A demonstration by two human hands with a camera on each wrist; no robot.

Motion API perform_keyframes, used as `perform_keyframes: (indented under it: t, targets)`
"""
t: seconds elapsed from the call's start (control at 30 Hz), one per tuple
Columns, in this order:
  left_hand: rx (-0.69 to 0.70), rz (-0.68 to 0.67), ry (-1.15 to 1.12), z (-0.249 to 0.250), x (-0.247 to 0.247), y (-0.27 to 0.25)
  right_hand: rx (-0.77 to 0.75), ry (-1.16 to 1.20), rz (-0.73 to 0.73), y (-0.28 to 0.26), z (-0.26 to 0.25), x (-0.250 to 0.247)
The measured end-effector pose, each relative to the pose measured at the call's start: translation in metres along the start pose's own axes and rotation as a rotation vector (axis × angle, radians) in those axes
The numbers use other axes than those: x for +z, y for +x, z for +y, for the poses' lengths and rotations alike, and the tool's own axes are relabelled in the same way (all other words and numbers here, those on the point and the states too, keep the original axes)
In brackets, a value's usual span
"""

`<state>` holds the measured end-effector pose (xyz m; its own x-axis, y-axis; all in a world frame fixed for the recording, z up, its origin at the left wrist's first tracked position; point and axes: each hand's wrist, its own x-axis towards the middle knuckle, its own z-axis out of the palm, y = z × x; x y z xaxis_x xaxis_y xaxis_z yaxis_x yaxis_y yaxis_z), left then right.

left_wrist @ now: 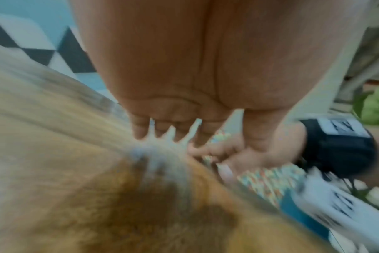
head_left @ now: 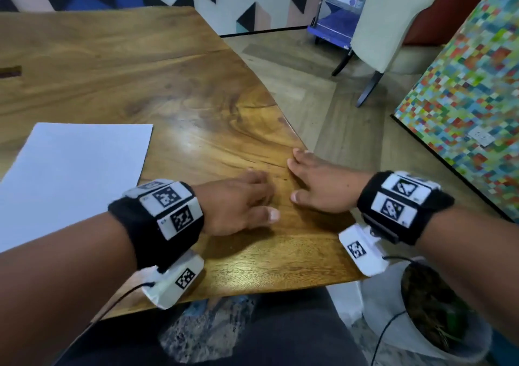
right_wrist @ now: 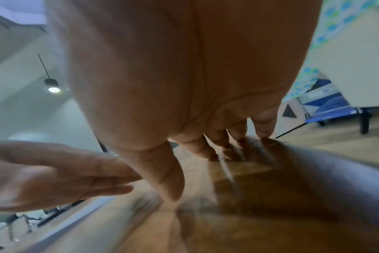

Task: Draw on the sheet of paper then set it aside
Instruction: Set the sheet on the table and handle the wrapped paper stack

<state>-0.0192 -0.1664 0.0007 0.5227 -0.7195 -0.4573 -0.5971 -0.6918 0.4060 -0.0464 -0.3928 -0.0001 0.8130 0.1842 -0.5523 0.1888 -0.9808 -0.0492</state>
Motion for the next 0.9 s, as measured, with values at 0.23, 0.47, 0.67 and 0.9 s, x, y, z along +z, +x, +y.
perform_keyframes:
  t: [0.23,0.47,0.67,0.9]
  targets:
    - [-0.435,0.224,-0.141,-0.052,0.017,-0.041,-0.266,0.043,0.062,-0.065,-0.057,0.031]
    - [-0.437,0.269,-0.049,-0.057,0.034,-0.031,-0.4,-0.125,-0.018,-0.051,-0.089,0.061]
    - [-0.436,0.327,-0.178,-0.067,0.031,-0.04,-0.165,-0.023,0.083,-0.038,-0.067,0.046]
    - [-0.447,0.395,-0.252,-0.063,0.022,-0.05,-0.458,-0.123,0.079,-0.016,-0.16,0.048]
